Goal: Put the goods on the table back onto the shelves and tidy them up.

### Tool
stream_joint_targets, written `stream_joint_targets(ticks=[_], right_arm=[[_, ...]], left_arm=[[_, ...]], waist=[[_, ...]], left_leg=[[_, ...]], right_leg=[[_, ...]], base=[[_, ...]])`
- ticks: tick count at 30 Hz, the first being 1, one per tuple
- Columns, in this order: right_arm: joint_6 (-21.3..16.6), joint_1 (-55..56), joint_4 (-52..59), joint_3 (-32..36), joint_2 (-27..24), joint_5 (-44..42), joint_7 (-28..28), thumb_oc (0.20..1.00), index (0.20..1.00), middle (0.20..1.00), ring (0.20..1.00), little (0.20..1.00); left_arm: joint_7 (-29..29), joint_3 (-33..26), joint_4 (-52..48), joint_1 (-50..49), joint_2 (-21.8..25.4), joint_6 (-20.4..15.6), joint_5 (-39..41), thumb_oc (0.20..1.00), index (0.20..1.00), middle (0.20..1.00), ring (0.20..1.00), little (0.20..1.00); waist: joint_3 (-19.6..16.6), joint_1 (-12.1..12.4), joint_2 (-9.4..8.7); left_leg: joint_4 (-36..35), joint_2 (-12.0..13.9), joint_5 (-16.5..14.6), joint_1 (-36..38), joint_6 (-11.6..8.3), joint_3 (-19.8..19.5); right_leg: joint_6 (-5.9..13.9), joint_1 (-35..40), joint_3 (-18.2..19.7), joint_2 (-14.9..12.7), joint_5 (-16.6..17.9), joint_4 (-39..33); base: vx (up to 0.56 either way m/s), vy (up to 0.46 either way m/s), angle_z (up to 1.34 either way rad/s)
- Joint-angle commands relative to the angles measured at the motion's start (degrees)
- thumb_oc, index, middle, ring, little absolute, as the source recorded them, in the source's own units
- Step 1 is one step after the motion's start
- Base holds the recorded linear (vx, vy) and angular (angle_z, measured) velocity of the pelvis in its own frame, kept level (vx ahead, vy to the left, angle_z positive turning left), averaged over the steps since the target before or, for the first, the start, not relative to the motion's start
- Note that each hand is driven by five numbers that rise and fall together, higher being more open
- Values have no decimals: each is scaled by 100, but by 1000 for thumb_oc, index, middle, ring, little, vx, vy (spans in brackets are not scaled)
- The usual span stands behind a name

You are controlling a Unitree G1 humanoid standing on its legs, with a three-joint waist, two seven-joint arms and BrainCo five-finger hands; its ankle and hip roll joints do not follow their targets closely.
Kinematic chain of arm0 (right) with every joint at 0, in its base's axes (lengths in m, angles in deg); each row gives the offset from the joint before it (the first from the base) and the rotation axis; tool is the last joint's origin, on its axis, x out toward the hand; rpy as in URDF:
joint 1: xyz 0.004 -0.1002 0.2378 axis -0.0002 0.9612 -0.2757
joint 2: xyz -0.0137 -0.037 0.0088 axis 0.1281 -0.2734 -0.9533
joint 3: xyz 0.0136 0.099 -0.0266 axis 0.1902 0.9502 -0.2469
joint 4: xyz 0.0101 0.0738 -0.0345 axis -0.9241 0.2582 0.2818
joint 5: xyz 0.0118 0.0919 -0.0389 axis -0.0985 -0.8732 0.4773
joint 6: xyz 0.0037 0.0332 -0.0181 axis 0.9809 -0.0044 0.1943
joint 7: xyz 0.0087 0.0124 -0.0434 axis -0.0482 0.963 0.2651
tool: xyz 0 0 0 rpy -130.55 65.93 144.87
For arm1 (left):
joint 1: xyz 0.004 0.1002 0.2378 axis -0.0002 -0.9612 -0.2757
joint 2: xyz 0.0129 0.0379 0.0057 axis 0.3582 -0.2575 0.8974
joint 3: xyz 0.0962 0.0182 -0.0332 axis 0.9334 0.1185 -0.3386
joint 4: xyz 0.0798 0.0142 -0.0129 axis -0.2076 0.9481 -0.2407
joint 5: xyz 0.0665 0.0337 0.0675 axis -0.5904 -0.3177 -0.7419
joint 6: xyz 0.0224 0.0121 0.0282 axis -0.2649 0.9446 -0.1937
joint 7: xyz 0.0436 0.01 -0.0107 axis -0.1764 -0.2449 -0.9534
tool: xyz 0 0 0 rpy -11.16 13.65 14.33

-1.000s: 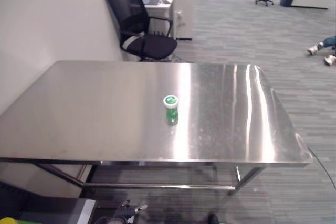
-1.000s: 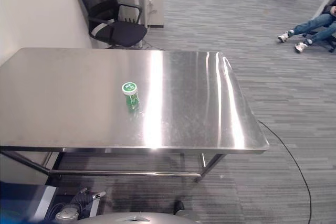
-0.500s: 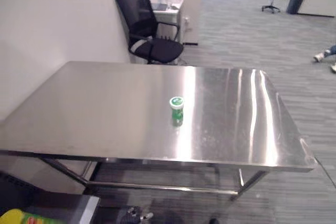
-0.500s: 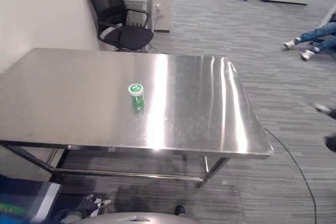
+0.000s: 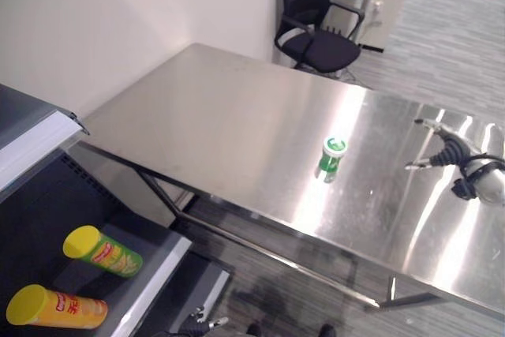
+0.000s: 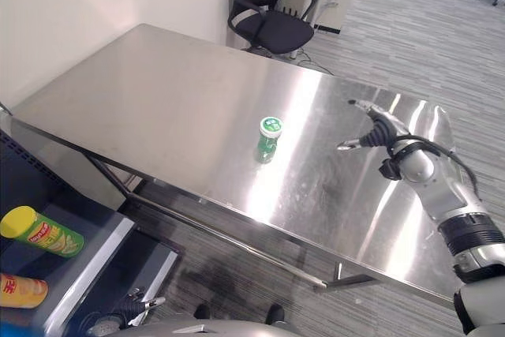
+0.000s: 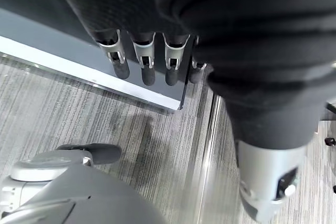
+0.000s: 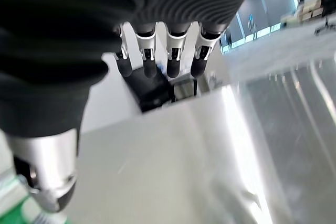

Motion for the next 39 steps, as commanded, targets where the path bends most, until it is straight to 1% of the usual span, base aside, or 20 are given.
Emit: stream_joint_targets(ticks=[1,7,14,20,22,39], right_arm=[[-57,-344,-19,-278,-73,141,12,1000,1000,1000,1000,1000],[-26,-555,-125,-470,210,314,129,1000,1000,1000,1000,1000],[-4,-603,-30,-476,466,657,350,1000,1000,1000,1000,1000],[19,-635,-44,-473,606,782,491,1000,1000,1000,1000,1000],[55,-716,-139,-475,746,860,617,1000,1000,1000,1000,1000],[151,-1069,-388,-646,1154,772,739,1000,1000,1000,1000,1000]], left_arm=[[-30,165,125,383,165,-215,142,1000,1000,1000,1000,1000],[-106,153,147,386,124,-203,181,1000,1000,1000,1000,1000],[-188,100,162,381,91,-178,167,1000,1000,1000,1000,1000],[-232,92,156,376,74,-171,165,1000,1000,1000,1000,1000],[-269,88,136,381,71,-164,196,1000,1000,1000,1000,1000],[-347,78,109,317,42,-140,335,1000,1000,1000,1000,1000]], waist=[[-176,72,-123],[-175,141,-96],[-159,224,-74],[-153,268,-74],[-136,308,-70],[-116,477,-121]], left_leg=[[23,152,78,-258,-316,599],[23,126,95,-306,-312,546],[23,73,98,-359,-295,476],[23,49,95,-386,-283,457],[23,35,94,-408,-272,437],[23,-7,99,-455,-248,367]], right_leg=[[249,411,-35,-113,-676,270],[258,419,-152,-149,-669,262],[276,436,-267,-204,-664,259],[288,439,-313,-238,-656,245],[296,425,-333,-261,-652,258],[305,411,-418,-301,-638,271]], base=[[2,-2,10],[0,5,8],[5,10,9],[3,8,6],[1,14,9],[2,2,2]])
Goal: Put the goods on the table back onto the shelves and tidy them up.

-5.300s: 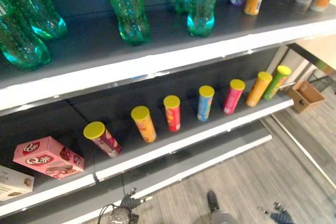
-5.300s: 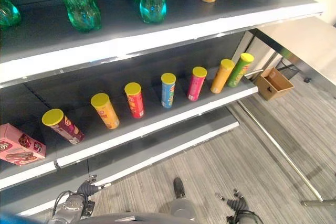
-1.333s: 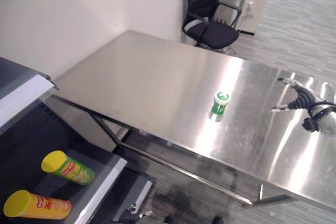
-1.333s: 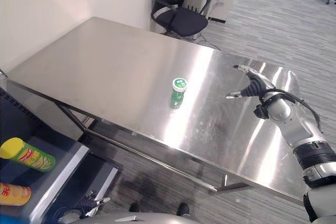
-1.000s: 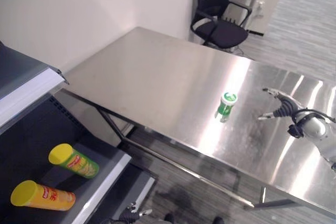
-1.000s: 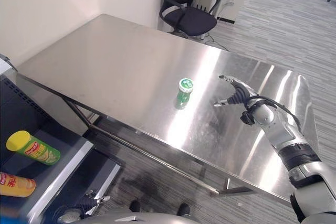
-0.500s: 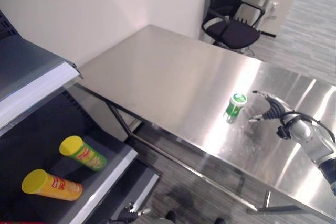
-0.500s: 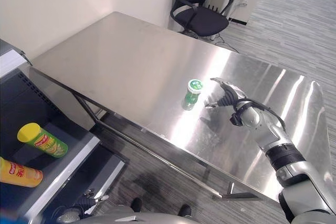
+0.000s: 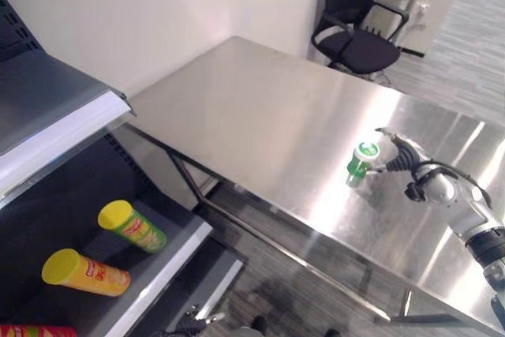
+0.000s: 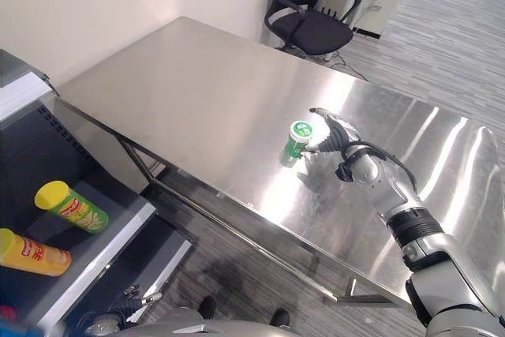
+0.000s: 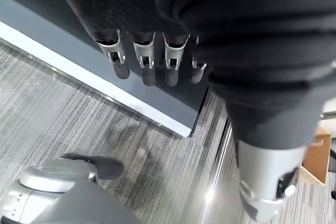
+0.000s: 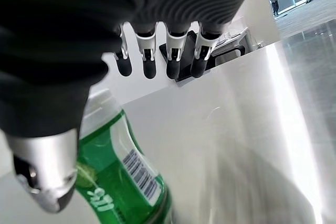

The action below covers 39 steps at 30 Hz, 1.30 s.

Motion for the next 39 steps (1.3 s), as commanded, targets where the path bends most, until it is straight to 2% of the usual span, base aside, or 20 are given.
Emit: stream_joint_targets(ticks=[1,17,18,19,25,30,33,36,37,39], right_arm=[[-43,-599,-118,-277,92,96,206,1000,1000,1000,1000,1000],[11,-815,-333,-547,313,95,128,1000,1000,1000,1000,1000],[10,-815,-334,-548,313,95,128,912,912,912,912,912],[14,-834,-341,-566,314,110,121,200,200,200,200,200],[33,-875,-267,-597,276,221,140,200,200,200,200,200],[-28,-730,275,-374,-52,275,199,200,200,200,200,200],[-90,-568,710,-92,-276,224,278,200,200,200,200,200],[-277,-119,1653,639,-648,-72,400,200,200,200,200,200],[-271,-93,1673,661,-653,-73,394,200,200,200,200,200],[-412,294,2398,1248,-875,-291,416,200,200,200,200,200]], left_arm=[[-74,183,113,321,42,-141,119,1000,1000,1000,1000,1000],[-103,199,38,275,49,-121,163,1000,1000,1000,1000,1000],[-103,198,38,275,49,-121,163,1000,1000,1000,1000,1000],[-108,203,34,276,53,-126,163,1000,1000,1000,1000,1000],[-125,175,27,289,66,-107,161,1000,1000,1000,1000,1000],[-125,84,22,267,74,-108,117,1000,1000,1000,1000,1000],[-128,25,8,274,96,-108,87,1000,1000,1000,1000,1000],[-120,-131,-26,252,127,-101,50,1000,1000,1000,1000,1000],[-120,-122,-26,253,130,-101,50,1000,1000,1000,1000,1000],[-106,-220,-60,237,156,-94,5,1000,1000,1000,1000,1000]], waist=[[-108,131,-138],[-85,217,-136],[-85,217,-136],[-82,223,-136],[-87,196,-134],[-93,124,-125],[-97,78,-109],[-118,-31,-77],[-119,-21,-78],[-141,-96,-55]], left_leg=[[22,136,-11,-259,-232,746],[22,135,-18,-248,-236,712],[22,136,-19,-248,-236,713],[22,131,-17,-250,-236,710],[22,137,-29,-238,-235,715],[22,157,-52,-198,-235,755],[22,167,-62,-176,-234,776],[22,193,-78,-148,-234,815],[22,194,-79,-147,-235,815],[22,226,-78,-133,-250,842]], right_leg=[[280,382,-24,-155,-608,265],[275,411,-95,-166,-624,274],[275,412,-94,-166,-624,274],[274,411,-97,-164,-627,272],[275,415,-93,-169,-633,283],[274,435,-59,-165,-647,277],[275,436,-33,-163,-649,273],[271,431,16,-143,-658,272],[271,431,16,-142,-659,273],[249,425,53,-106,-682,272]], base=[[0,0,0],[0,0,0],[0,0,0],[0,0,0],[0,0,1],[0,0,0],[0,0,0],[0,0,0],[-14,-31,1],[-15,-45,-4]])
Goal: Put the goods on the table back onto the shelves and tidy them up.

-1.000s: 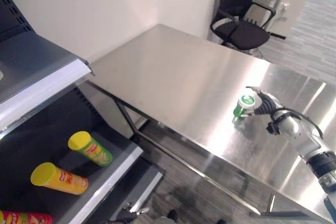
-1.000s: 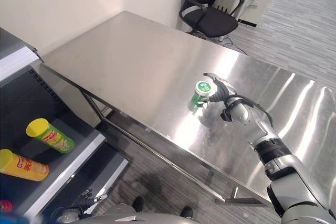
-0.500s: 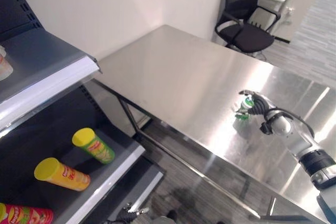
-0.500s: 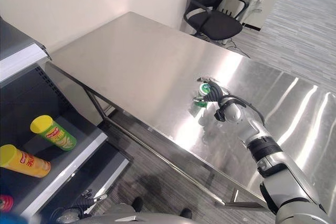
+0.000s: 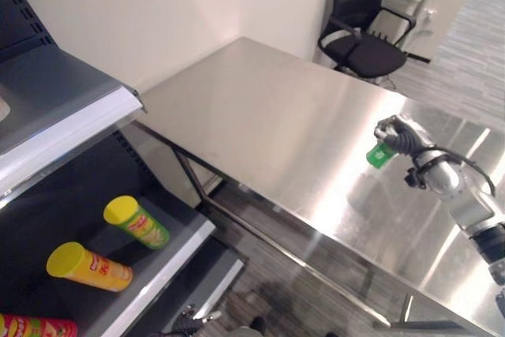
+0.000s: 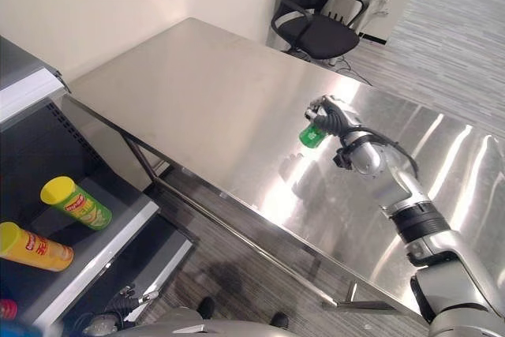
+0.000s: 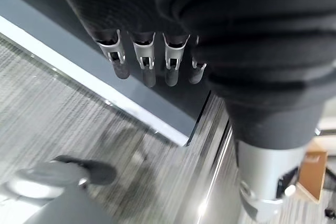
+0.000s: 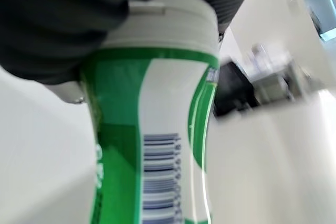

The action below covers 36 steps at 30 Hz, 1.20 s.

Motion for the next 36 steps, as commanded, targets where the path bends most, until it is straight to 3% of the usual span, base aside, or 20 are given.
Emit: stream_joint_targets(ticks=[1,4,9,12,14,16,17,19,20,21,23,26,31,36], right_arm=[[-385,-23,615,342,-442,-458,271,200,200,200,200,200],[-486,241,1124,765,-510,-595,244,200,200,200,200,200],[-563,263,1412,889,-548,-720,227,200,200,200,200,200],[-661,208,1570,910,-743,-774,265,200,200,200,200,200],[-685,181,1561,920,-831,-774,321,200,200,200,200,200],[-659,204,1549,967,-922,-720,342,200,200,200,200,200],[-659,208,1551,970,-923,-720,341,200,200,200,200,200],[-648,278,1583,1006,-997,-612,372,200,200,200,200,200],[-641,319,1554,1056,-995,-557,405,200,200,200,200,200],[-627,312,1541,1069,-978,-566,409,200,200,200,200,200],[-621,306,1564,1097,-969,-589,403,200,200,200,200,200],[-577,317,1554,1126,-952,-556,383,200,200,200,200,200],[-437,682,1609,1573,-1030,-380,438,200,200,200,200,200],[-294,936,1553,1926,-849,-149,593,200,200,200,200,200]], left_arm=[[-49,106,110,292,149,-128,2,1000,1000,1000,1000,1000],[-25,44,45,253,189,-120,-3,1000,1000,1000,1000,1000],[12,83,-139,216,263,-129,77,1000,1000,1000,1000,1000],[23,180,-395,202,278,-201,257,1000,1000,1000,1000,1000],[44,235,-442,215,194,-236,345,1000,1000,1000,1000,1000],[61,273,-438,236,128,-263,293,1000,1000,1000,1000,1000],[60,274,-438,236,127,-263,293,1000,1000,1000,1000,1000],[93,229,-458,184,118,-239,312,1000,1000,1000,1000,1000],[61,98,-333,158,76,-242,302,1000,1000,1000,1000,1000],[47,62,-276,145,56,-232,282,1000,1000,1000,1000,1000],[38,-20,-134,149,18,-201,262,1000,1000,1000,1000,1000],[35,-123,-51,108,19,-174,192,1000,1000,1000,1000,1000],[178,120,-228,90,7,-105,-130,1000,1000,1000,1000,1000],[176,102,-218,105,96,-37,-289,1000,1000,1000,1000,1000]], waist=[[-123,7,-10],[-137,-25,12],[-70,1,43],[263,231,60],[390,325,84],[428,308,79],[420,310,79],[399,290,69],[329,224,75],[299,173,100],[243,48,154],[90,-115,256],[-124,-449,396],[-113,-390,301]], left_leg=[[23,253,-89,-153,-263,853],[23,325,-74,-139,-301,847],[23,512,83,-145,-420,724],[277,691,543,-616,-748,360],[158,736,920,-983,-847,352],[71,825,1063,-1257,-827,763],[72,825,1062,-1265,-827,765],[112,1031,980,-1228,-773,1270],[291,1338,652,-822,-856,1366],[353,1466,583,-651,-864,1400],[531,1765,605,-317,-919,1596],[620,2013,692,150,-1006,1987],[234,1793,152,370,-830,3128],[80,1257,-173,330,-543,3021]], right_leg=[[215,377,101,-77,-671,268],[162,369,153,-1,-752,302],[8,396,253,189,-915,357],[-157,505,151,416,-1075,247],[-178,478,-83,478,-1080,169],[-152,387,-344,496,-1029,97],[-153,379,-342,495,-1030,98],[-130,176,-563,429,-957,93],[-129,24,-684,309,-975,85],[-127,-6,-754,277,-953,88],[-100,-90,-879,209,-871,97],[-10,-266,-1139,78,-660,120],[163,-541,-1665,-397,-266,442],[515,-643,-1654,-869,266,489]], base=[[-19,-61,-4],[-40,-89,-6],[-70,-156,-5],[-216,-255,28],[-236,-143,95],[-175,-92,143],[-155,-28,135],[-216,3,115],[-234,48,85],[-214,94,90],[-171,153,81],[-176,205,52],[-178,312,87],[-101,295,50]])
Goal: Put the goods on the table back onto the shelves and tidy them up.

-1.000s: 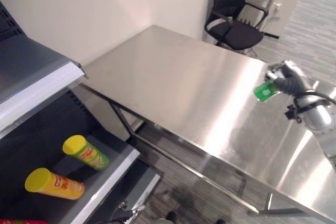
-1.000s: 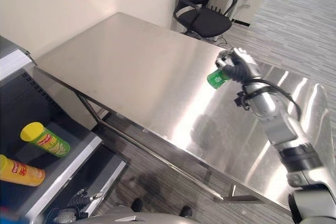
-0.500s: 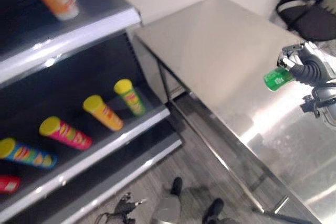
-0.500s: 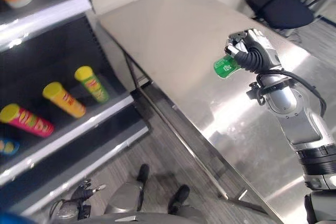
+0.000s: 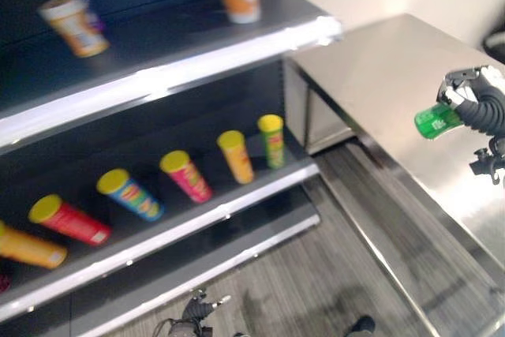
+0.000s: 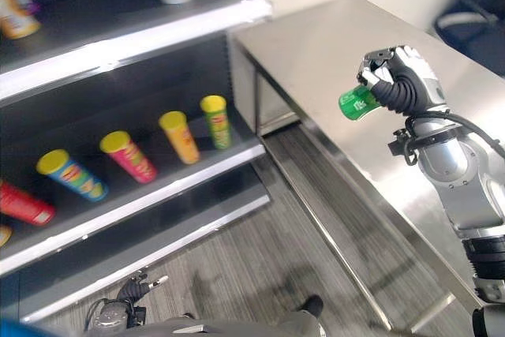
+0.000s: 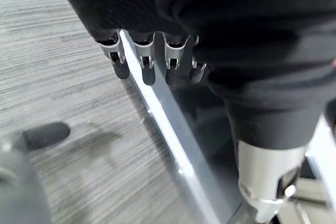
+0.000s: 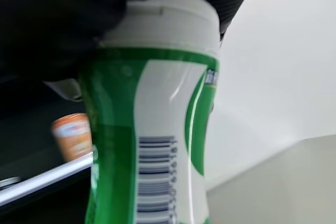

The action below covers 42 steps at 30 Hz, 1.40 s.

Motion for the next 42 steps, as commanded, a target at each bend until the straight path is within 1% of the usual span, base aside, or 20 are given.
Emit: stream_joint_targets(ticks=[1,3,6,7,8,9,11,12,13,14,15,19,23,29,33,34,38,40,41,42], right_arm=[[49,-266,81,307,-168,201,372,200,200,200,200,200],[94,-350,48,379,-114,283,478,200,200,200,200,200],[125,-291,64,509,-57,314,505,200,200,200,200,200],[164,-119,118,716,-53,352,505,200,200,200,200,200],[200,47,159,895,-68,385,489,200,200,200,200,200],[208,195,184,1043,-94,387,482,200,200,200,200,200],[194,528,250,1433,-128,329,495,200,200,200,200,200],[165,648,283,1587,-144,271,486,200,200,200,200,200],[164,663,290,1607,-142,269,482,200,200,200,200,200],[107,716,326,1726,-173,173,467,200,200,200,200,200],[66,734,329,1759,-200,133,473,200,200,200,200,200],[-2,702,414,1752,-311,64,386,200,200,200,200,200],[-14,550,477,1673,-437,12,334,200,200,200,200,200],[-63,390,662,1541,-597,-169,151,200,200,200,200,200],[-126,50,769,1143,-797,-324,-22,200,200,200,200,200],[-129,6,750,1101,-805,-325,-19,200,200,200,200,200],[-134,-478,687,635,-994,-403,-61,200,200,200,200,200],[-145,-862,659,315,-1052,-493,-87,200,200,200,200,200],[-147,-907,642,273,-1055,-494,-84,200,200,200,200,200],[-110,-1262,589,12,-1154,-542,-89,200,200,200,200,200]], left_arm=[[46,39,114,47,-37,-35,-233,1000,1000,1000,1000,1000],[32,-26,158,44,39,3,-263,1000,1000,1000,1000,1000],[45,-60,221,102,125,44,-329,1000,1000,1000,1000,1000],[62,-49,236,180,193,52,-402,1000,1000,1000,1000,1000],[82,-34,236,207,216,45,-415,1000,1000,1000,1000,1000],[101,-13,236,227,234,39,-429,1000,1000,1000,1000,1000],[156,90,257,306,282,11,-497,1000,1000,1000,1000,1000],[175,136,271,359,301,-3,-517,1000,1000,1000,1000,1000],[175,143,273,367,304,-3,-517,1000,1000,1000,1000,1000],[207,190,260,422,324,-6,-516,1000,1000,1000,1000,1000],[208,224,249,457,326,-15,-505,1000,1000,1000,1000,1000],[241,331,151,554,295,-39,-452,1000,1000,1000,1000,1000],[219,379,146,543,199,-12,-363,1000,1000,1000,1000,1000],[225,401,175,401,143,76,-361,1000,1000,1000,1000,1000],[193,423,195,308,108,151,-270,1000,1000,1000,1000,1000],[192,409,193,303,101,152,-269,1000,1000,1000,1000,1000],[168,375,219,193,47,197,-128,1000,1000,1000,1000,1000],[178,292,228,85,4,209,70,1000,1000,1000,1000,1000],[178,278,227,82,-2,210,72,1000,1000,1000,1000,1000],[162,217,203,79,-5,232,228,1000,1000,1000,1000,1000]], waist=[[-176,-38,40],[-133,28,-35],[-66,-13,-97],[12,-241,-91],[38,-375,-103],[33,-493,-105],[19,-702,-139],[18,-791,-153],[15,-783,-161],[24,-890,-184],[44,-924,-196],[104,-988,-256],[53,-961,-267],[-123,-850,-301],[-183,-698,-385],[-176,-730,-376],[-150,-607,-415],[-29,-449,-457],[-21,-470,-449],[172,-357,-474]], left_leg=[[-46,90,-430,-197,350,-216],[-53,-267,-582,-326,535,-336],[-52,-454,-640,-403,652,-447],[-78,-552,-663,-423,711,-654],[-91,-643,-581,-466,768,-742],[-105,-711,-586,-462,806,-897],[-105,-865,-587,-468,887,-1227],[-99,-922,-578,-473,920,-1367],[-101,-930,-554,-492,921,-1366],[-94,-1015,-532,-484,958,-1560],[-86,-1053,-510,-486,971,-1647],[-20,-1179,-535,-492,976,-1986],[-16,-1114,-507,-512,890,-2115],[43,-819,-553,-414,672,-2297],[144,-520,-555,-369,462,-2449],[151,-513,-562,-366,456,-2467],[559,-372,-654,-452,336,-2549],[1272,-394,-691,-703,254,-2598],[1327,-395,-718,-727,254,-2610],[2030,-452,-420,-1064,179,-2752]], right_leg=[[728,-166,59,298,-580,-196],[850,-193,109,44,-385,-199],[879,-253,295,-93,-401,-114],[822,-423,1097,74,-572,-1],[709,-574,1628,242,-649,60],[691,-626,2174,462,-763,52],[620,-640,3113,899,-957,64],[592,-653,3442,1069,-989,72],[588,-671,3445,1062,-968,67],[573,-743,3882,1329,-938,47],[561,-790,4013,1441,-915,48],[543,-726,4342,1635,-937,-112],[478,-583,4246,1635,-953,-173],[339,-249,3778,1663,-1138,-251],[189,52,3355,1788,-1311,-299],[184,68,3336,1794,-1315,-302],[60,264,3169,1906,-1436,-348],[-55,432,3109,1931,-1522,-391],[-56,440,3102,1933,-1521,-394],[-128,556,3023,1935,-1508,-421]], base=[[-73,222,14],[-90,260,10],[-63,222,13],[-55,249,29],[-4,246,77],[44,168,165],[113,128,157],[57,56,30],[81,54,51],[74,39,53],[86,41,50],[57,-17,25],[59,-87,50],[141,-170,25],[118,-245,48],[126,-283,50],[75,-186,41],[38,-158,24],[4,-194,25],[-15,-170,43]])
